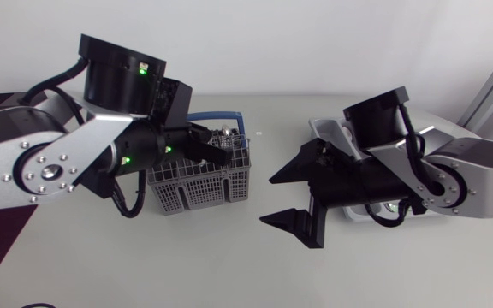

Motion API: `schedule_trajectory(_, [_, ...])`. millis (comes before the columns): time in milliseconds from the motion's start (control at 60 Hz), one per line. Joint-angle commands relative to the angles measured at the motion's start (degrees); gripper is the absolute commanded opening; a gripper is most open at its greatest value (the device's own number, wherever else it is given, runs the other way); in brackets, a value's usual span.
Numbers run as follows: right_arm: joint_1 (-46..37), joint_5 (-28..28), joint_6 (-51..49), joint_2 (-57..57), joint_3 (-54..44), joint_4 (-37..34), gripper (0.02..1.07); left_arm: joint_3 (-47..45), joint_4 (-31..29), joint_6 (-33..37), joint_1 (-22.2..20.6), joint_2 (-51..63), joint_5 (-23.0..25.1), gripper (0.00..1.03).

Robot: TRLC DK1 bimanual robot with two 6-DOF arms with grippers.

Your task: Unload the cutlery basket into the drawer organizer.

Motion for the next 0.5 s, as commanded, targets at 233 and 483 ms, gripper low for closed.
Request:
schedule_trajectory(233, [2.8,0.3,3.1,3.8,2.7,0.8,1.03,-6.0,5.5,0.5,-3.5,-2.5,-6.1,0.08])
schedule_trajectory(483, [5.0,0.7,3.5,6.9,4.4,1.8,1.03,-7.7,9.4,-0.4,-3.4,-2.6,-7.8,0.08])
